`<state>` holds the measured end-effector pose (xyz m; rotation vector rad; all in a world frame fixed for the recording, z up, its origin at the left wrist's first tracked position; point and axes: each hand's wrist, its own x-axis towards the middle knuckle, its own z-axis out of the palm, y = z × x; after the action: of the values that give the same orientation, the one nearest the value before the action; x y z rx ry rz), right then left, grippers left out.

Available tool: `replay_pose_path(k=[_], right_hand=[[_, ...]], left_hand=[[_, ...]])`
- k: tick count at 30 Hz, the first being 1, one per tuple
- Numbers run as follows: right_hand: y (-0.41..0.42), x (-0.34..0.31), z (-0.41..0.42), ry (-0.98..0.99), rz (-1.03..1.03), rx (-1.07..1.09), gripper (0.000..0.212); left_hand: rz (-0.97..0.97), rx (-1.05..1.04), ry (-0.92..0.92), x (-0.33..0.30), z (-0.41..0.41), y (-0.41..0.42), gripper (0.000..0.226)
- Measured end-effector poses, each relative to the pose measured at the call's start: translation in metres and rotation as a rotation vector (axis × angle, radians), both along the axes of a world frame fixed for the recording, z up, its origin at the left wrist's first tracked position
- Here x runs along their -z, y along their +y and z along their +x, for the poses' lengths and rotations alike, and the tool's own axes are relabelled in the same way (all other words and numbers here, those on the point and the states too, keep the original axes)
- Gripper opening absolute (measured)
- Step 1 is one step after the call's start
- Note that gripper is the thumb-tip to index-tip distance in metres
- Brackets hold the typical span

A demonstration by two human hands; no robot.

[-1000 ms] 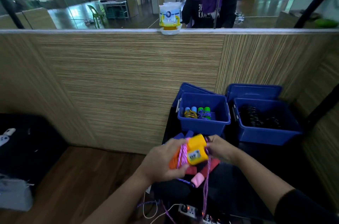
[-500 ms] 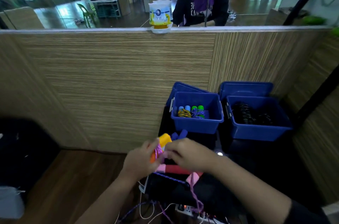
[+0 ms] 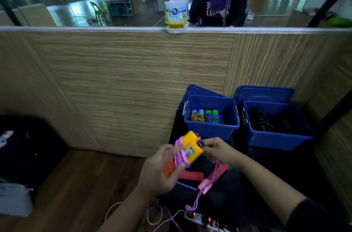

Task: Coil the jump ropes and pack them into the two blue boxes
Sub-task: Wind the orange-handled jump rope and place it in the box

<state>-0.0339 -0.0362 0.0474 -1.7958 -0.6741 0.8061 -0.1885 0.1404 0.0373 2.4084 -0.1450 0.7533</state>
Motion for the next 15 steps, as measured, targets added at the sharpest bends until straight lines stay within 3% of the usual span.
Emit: replay_pose_path(k=[3,8,11,15], right_hand=[[0.010,0.005,-0.014,-0.059,-0.046,-0.007,0.019],[0.021,0.002,-0.042,-0.533,-0.278,-0.270,0.028],[0.027,-0.011,-0.051,-0.639,-0.300,-0.364,0.024],[0.023,-0.033,-0.029,-0.808,-0.359,-0.316,0.019]], left_hand=[[-0.020,-0.232,0.048,0.000,0.015,0.012,0.047],[0.016,-0.476,0.189,0.008,0.038,0.025,0.058],[0.169,-0.432,0.259,0.021,0.041,0.024,0.052],[0.383,-0.148,0.274,0.038,0.028,0.018,0.048]])
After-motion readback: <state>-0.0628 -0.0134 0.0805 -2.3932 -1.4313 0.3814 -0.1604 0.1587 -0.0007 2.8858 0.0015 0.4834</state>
